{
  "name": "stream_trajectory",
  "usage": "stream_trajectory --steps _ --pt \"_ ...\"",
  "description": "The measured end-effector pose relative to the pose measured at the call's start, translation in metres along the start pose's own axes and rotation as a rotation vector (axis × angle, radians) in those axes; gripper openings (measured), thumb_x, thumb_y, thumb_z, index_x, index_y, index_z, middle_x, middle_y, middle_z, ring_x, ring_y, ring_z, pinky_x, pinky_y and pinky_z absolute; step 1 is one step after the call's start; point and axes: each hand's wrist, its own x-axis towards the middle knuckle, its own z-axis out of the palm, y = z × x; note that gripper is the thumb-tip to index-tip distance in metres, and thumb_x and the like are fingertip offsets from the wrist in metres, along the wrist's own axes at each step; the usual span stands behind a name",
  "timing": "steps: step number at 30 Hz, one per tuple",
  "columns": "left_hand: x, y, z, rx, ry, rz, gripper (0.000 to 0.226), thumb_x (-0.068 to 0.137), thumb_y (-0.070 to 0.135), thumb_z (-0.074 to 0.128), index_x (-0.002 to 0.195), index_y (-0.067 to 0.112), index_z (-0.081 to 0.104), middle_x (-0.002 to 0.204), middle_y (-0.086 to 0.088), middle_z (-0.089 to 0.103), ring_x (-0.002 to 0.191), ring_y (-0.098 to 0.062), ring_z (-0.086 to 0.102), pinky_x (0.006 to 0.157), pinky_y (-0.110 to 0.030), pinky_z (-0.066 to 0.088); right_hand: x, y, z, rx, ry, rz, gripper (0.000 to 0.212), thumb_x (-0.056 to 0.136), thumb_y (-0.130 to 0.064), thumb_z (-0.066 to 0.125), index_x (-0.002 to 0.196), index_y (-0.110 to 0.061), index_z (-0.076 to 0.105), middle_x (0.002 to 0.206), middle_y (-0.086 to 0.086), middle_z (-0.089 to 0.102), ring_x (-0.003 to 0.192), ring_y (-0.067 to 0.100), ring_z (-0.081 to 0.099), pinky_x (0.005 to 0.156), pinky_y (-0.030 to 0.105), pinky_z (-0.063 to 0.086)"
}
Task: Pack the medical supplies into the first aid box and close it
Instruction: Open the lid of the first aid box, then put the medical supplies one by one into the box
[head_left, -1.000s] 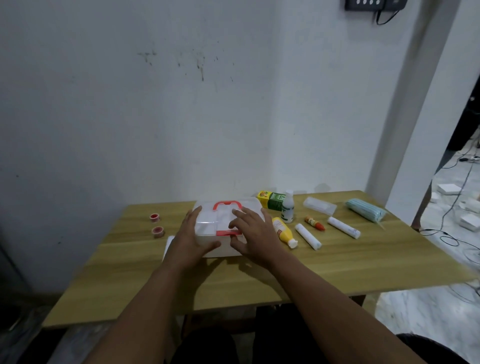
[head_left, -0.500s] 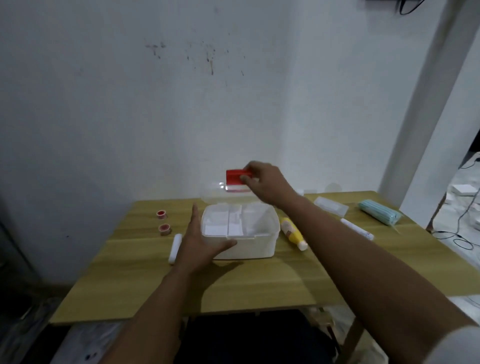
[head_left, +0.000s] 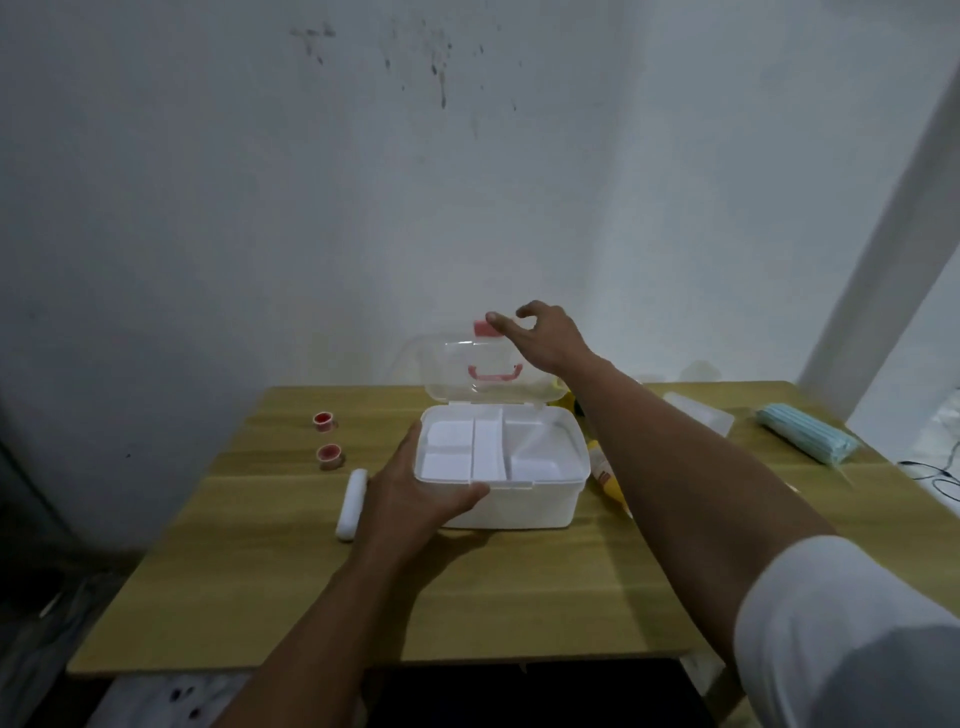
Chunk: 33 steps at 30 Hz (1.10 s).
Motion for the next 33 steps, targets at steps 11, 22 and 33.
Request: stream_trajectory --steps 11,22,33 --pt "0.000 -0.005 0.002 -0.002 -0.001 0.020 0.098 0.067 0.044 0.093 0.146 0.048 0.036 0.129 0.024 0.050 0.121 -0.004 0.048 0.099 -0.032 0.048 -0.013 0.034 -0.035 0.055 0.053 -0.032 0.066 0.088 -0.062 0.066 0.131 -0.013 0.064 0.133 0.008 0.065 0.123 0.022 0.060 0.103 0.035 0.046" --pt "0.015 -0.011 0.007 0.026 0.010 0.010 0.100 0.066 0.048 0.092 0.151 0.041 0.040 0.133 0.021 0.054 0.120 -0.005 0.050 0.095 -0.030 0.046 -0.001 0.116 -0.087 -0.122 0.069 0.165 0.027 0.086 -0.014 0.076 0.112 -0.007 0.076 0.116 0.011 0.074 0.112 0.026 0.067 0.092 0.030 0.051" --pt "0.034 -0.020 0.017 0.028 0.016 0.029 0.102 0.071 0.039 0.092 0.156 0.039 0.035 0.143 0.016 0.052 0.126 -0.008 0.048 0.094 -0.027 0.047 0.026 0.171 -0.069 -0.252 -0.183 0.230 0.053 0.086 -0.003 0.071 0.137 -0.011 0.061 0.139 0.016 0.060 0.126 0.032 0.057 0.105 0.042 0.049"
